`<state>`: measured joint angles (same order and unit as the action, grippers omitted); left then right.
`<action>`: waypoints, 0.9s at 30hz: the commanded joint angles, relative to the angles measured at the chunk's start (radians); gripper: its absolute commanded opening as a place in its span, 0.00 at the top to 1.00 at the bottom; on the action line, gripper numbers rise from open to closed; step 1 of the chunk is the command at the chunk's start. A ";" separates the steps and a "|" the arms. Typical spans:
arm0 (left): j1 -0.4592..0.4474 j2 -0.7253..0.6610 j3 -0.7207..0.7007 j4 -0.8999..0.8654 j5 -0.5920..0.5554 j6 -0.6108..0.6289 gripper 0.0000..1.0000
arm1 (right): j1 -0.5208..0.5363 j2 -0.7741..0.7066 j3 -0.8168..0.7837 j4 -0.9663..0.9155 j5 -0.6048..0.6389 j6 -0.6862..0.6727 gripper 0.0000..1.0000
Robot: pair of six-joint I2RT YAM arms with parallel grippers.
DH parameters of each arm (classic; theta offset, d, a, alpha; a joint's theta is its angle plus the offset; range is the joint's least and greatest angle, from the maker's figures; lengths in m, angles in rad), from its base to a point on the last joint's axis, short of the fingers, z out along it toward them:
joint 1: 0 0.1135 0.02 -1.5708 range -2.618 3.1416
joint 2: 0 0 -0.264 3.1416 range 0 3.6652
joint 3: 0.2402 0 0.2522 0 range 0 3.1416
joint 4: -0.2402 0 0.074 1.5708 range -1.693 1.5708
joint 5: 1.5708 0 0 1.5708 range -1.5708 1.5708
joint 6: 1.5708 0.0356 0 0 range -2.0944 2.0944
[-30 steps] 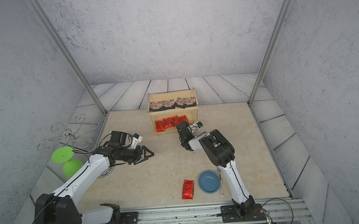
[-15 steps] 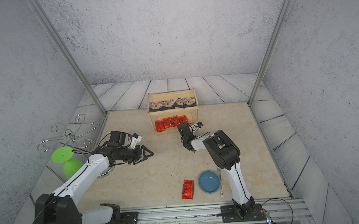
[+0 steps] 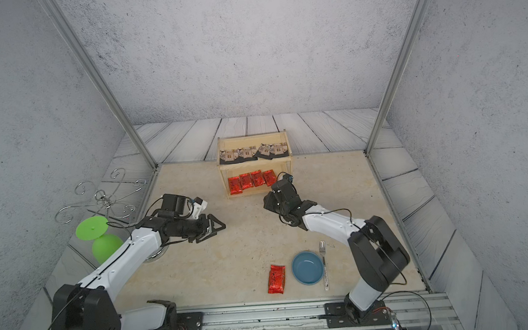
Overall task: Place the tea bags on the shelf by color
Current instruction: Place the tea bag on the shelf, then move the tea bag to the center of the board.
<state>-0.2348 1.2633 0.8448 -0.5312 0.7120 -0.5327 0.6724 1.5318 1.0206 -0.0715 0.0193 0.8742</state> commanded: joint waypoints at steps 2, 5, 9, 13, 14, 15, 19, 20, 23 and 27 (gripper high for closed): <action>-0.048 0.006 -0.040 0.052 -0.026 -0.055 0.33 | 0.100 -0.151 -0.020 -0.461 -0.031 -0.248 0.52; -0.067 0.023 -0.052 0.073 -0.026 -0.077 0.33 | 0.183 -0.189 0.006 -0.620 -0.018 -0.312 0.52; -0.074 0.040 -0.051 0.080 -0.024 -0.088 0.33 | 0.284 -0.205 0.013 -0.717 -0.041 -0.373 0.55; -0.077 0.050 -0.055 0.088 -0.023 -0.098 0.33 | 0.349 -0.224 -0.035 -0.707 -0.137 -0.403 0.56; -0.076 0.051 -0.056 0.092 -0.023 -0.100 0.33 | 0.365 -0.229 -0.054 -0.695 -0.150 -0.403 0.56; -0.077 0.054 -0.058 0.094 -0.022 -0.102 0.33 | 0.377 -0.232 -0.069 -0.683 -0.160 -0.401 0.56; -0.077 0.066 -0.057 0.095 -0.019 -0.105 0.34 | 0.421 -0.217 -0.134 -0.635 -0.180 -0.375 0.48; -0.077 0.069 -0.056 0.094 -0.019 -0.104 0.35 | 0.431 -0.211 -0.142 -0.631 -0.179 -0.365 0.47; -0.078 0.073 -0.055 0.089 -0.019 -0.101 0.35 | 0.450 -0.203 -0.164 -0.614 -0.180 -0.343 0.42; -0.078 0.077 -0.055 0.086 -0.022 -0.098 0.35 | 0.456 -0.201 -0.198 -0.570 -0.198 -0.318 0.37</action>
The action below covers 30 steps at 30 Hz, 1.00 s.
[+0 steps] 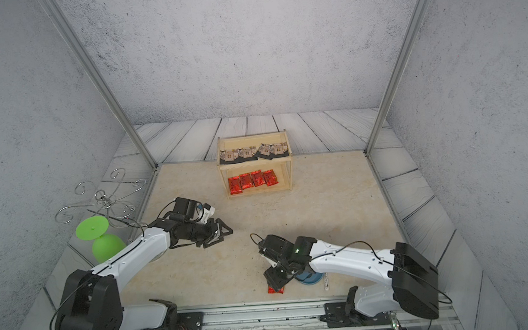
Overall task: Place the tea bags on the shelf by color
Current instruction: Move the tea bag to the center of the board.
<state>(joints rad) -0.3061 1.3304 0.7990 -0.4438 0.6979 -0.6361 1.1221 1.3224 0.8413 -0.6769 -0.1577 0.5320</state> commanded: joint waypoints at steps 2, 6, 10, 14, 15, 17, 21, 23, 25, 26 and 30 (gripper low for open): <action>-0.007 0.012 -0.009 -0.001 -0.006 0.004 0.35 | 0.011 0.020 -0.034 0.056 -0.034 0.032 0.36; -0.007 0.013 -0.012 0.000 -0.005 0.004 0.35 | 0.015 0.044 -0.048 0.066 -0.035 0.039 0.33; -0.007 0.013 -0.016 0.002 -0.005 0.004 0.35 | 0.016 0.055 -0.056 0.065 -0.014 0.041 0.29; -0.005 0.011 -0.018 0.001 -0.005 0.004 0.35 | 0.018 0.087 -0.055 0.063 0.004 0.050 0.25; -0.006 0.010 -0.018 0.001 -0.005 0.004 0.35 | 0.017 0.097 -0.055 0.066 0.004 0.052 0.24; -0.005 0.007 -0.020 -0.001 -0.006 0.006 0.35 | 0.015 0.114 -0.053 0.074 0.005 0.056 0.23; -0.005 0.004 -0.021 0.000 -0.006 0.006 0.35 | 0.015 0.142 -0.043 0.073 0.042 0.069 0.22; -0.005 0.003 -0.024 -0.002 -0.006 0.006 0.35 | 0.013 0.166 -0.027 0.075 0.060 0.069 0.22; -0.005 0.002 -0.024 -0.001 -0.006 0.006 0.35 | 0.014 0.193 -0.010 0.080 0.078 0.072 0.23; -0.005 0.001 -0.024 -0.001 -0.006 0.007 0.35 | 0.012 0.209 0.002 0.081 0.086 0.071 0.23; -0.002 -0.006 -0.024 -0.006 -0.008 0.009 0.35 | 0.000 0.252 0.039 0.092 0.112 0.051 0.28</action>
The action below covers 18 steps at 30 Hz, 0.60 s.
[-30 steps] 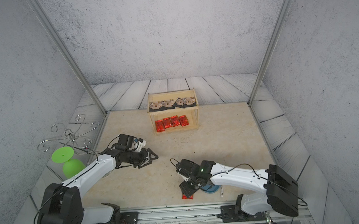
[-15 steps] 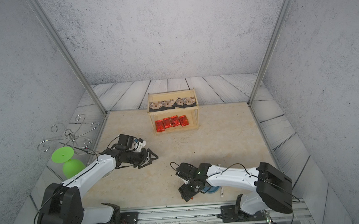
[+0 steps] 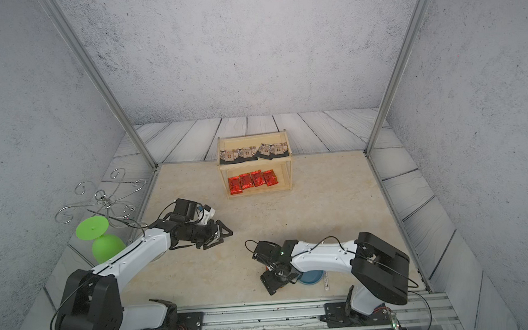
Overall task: Place the tea bags on the shelf by color
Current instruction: Move the tea bag to the center of the board.
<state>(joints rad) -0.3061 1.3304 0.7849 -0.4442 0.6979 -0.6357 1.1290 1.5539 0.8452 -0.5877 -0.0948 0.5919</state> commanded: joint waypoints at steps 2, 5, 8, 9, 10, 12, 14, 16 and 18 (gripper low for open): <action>0.001 -0.008 -0.010 -0.009 -0.008 0.010 0.35 | -0.015 0.037 0.059 0.003 0.063 -0.033 0.32; 0.005 -0.013 -0.013 -0.009 -0.009 0.012 0.36 | -0.034 0.058 0.100 0.021 0.066 -0.097 0.36; 0.011 -0.010 -0.014 -0.005 -0.008 0.010 0.36 | -0.056 0.089 0.142 0.046 0.042 -0.205 0.39; 0.014 -0.008 -0.016 0.000 -0.005 0.008 0.36 | -0.062 0.101 0.154 0.058 0.024 -0.249 0.39; 0.015 -0.005 -0.018 0.005 -0.002 0.006 0.36 | -0.068 0.112 0.164 0.071 0.013 -0.290 0.39; 0.017 0.004 -0.020 0.011 0.001 0.004 0.36 | -0.088 0.133 0.179 0.094 -0.025 -0.364 0.40; 0.017 0.015 -0.021 0.020 0.006 -0.001 0.37 | -0.116 0.157 0.191 0.120 -0.059 -0.425 0.41; 0.018 0.022 -0.028 0.032 0.010 -0.007 0.37 | -0.143 0.184 0.211 0.126 -0.071 -0.464 0.42; 0.018 0.027 -0.041 0.055 0.016 -0.018 0.37 | -0.172 0.195 0.232 0.116 -0.093 -0.490 0.43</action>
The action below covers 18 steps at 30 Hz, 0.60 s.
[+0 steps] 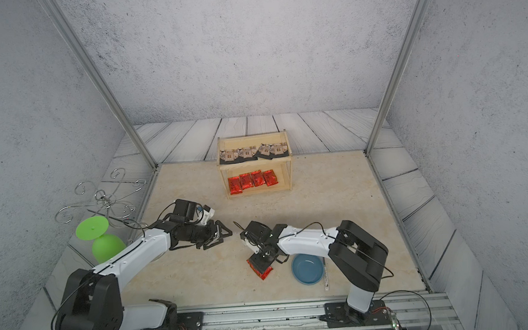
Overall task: Place the tea bags on the shelf by color
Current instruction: Move the tea bag to the center of the board.
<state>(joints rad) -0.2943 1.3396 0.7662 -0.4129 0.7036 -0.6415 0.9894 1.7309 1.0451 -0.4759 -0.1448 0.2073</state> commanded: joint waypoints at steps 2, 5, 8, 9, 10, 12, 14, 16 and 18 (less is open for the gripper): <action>0.000 0.024 -0.044 0.064 0.033 -0.028 0.38 | -0.048 -0.020 0.029 0.013 -0.061 -0.116 0.44; -0.027 0.031 -0.058 0.084 0.035 -0.030 0.43 | -0.047 -0.105 -0.024 0.062 -0.080 -0.097 0.45; -0.056 0.050 -0.053 0.091 0.041 -0.011 0.43 | -0.046 -0.186 -0.112 0.125 -0.103 -0.046 0.49; -0.065 0.059 -0.050 0.095 0.040 -0.005 0.43 | -0.045 -0.211 -0.143 0.148 -0.110 -0.030 0.50; -0.075 0.072 -0.048 0.101 0.039 0.001 0.42 | -0.045 -0.239 -0.182 0.177 -0.115 -0.010 0.52; -0.091 0.101 -0.045 0.120 0.040 0.003 0.42 | -0.045 -0.276 -0.237 0.221 -0.128 0.020 0.58; -0.110 0.139 -0.035 0.134 0.041 0.001 0.42 | -0.044 -0.302 -0.283 0.253 -0.130 0.043 0.65; -0.129 0.177 -0.018 0.142 0.056 -0.003 0.44 | -0.045 -0.306 -0.307 0.276 -0.128 0.048 0.71; -0.148 0.204 -0.003 0.140 0.047 0.002 0.44 | -0.045 -0.294 -0.320 0.293 -0.129 0.050 0.76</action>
<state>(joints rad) -0.4191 1.5188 0.7300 -0.2878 0.7380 -0.6548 0.9417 1.4418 0.7410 -0.2417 -0.2581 0.2321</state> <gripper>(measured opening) 0.559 0.256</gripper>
